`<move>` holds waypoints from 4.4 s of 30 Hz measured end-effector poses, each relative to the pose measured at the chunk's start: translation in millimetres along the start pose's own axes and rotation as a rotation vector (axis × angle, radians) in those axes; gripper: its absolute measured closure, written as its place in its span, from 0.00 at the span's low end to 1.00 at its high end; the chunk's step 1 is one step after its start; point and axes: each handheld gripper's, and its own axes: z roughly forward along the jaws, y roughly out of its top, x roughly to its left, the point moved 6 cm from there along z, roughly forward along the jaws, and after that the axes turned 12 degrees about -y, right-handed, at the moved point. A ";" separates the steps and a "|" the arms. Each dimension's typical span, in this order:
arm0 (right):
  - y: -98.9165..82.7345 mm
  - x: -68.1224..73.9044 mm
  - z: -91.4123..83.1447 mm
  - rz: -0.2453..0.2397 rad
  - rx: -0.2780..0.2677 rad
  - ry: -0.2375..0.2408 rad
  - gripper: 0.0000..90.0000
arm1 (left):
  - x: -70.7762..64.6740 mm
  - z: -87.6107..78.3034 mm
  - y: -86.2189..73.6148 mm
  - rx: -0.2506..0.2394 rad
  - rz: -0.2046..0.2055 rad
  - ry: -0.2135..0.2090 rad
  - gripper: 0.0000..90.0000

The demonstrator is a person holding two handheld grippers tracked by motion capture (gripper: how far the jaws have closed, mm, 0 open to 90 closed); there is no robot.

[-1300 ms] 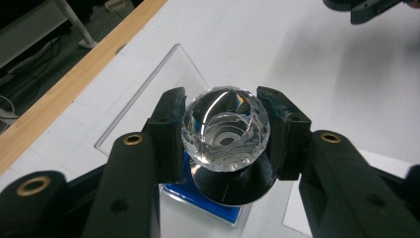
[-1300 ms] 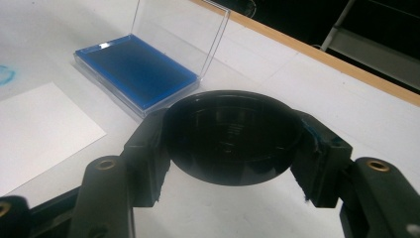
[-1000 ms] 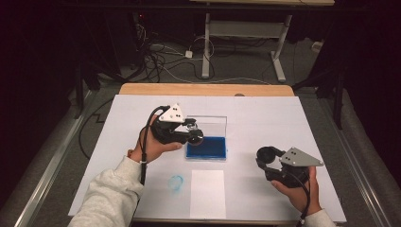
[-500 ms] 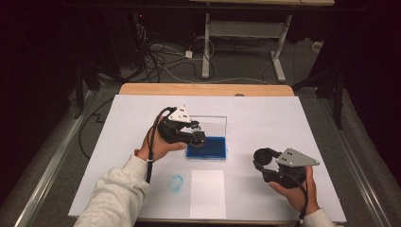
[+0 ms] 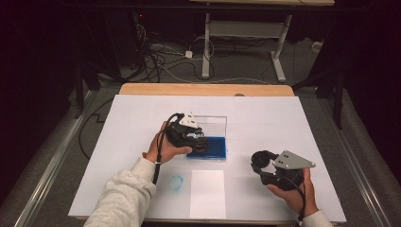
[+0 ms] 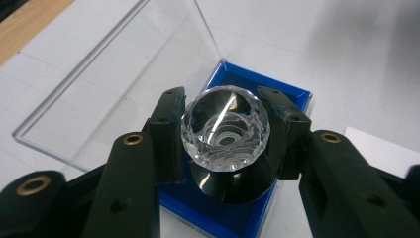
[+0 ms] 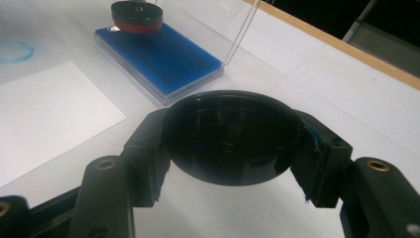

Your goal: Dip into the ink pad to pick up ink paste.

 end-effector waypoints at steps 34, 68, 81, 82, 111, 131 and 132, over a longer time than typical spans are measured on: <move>-4.8 4.5 3.1 -0.028 0.036 -0.021 0.43 | 0.4 13.0 -13.2 -0.004 -0.018 0.006 0.61; -5.8 5.6 4.3 -0.027 0.039 -0.022 0.43 | -3.0 14.3 -10.8 0.023 -0.042 0.030 0.61; -5.0 4.7 3.0 -0.016 0.035 -0.017 0.43 | -4.9 14.9 -10.4 0.040 -0.029 0.049 0.61; -4.8 4.3 3.0 -0.016 0.032 -0.018 0.43 | -5.1 15.0 -10.4 0.039 -0.030 0.050 0.61; -4.8 -0.3 1.6 -0.004 0.042 -0.033 0.43 | -5.3 15.4 -11.8 0.019 -0.036 0.054 0.61; -4.4 -6.7 -0.5 0.016 0.031 -0.058 0.43 | -4.3 1.3 10.2 0.005 -0.031 0.049 0.61; -4.5 -6.9 -0.5 0.018 0.031 -0.059 0.42 | -5.5 -2.0 14.8 0.003 -0.021 0.053 0.61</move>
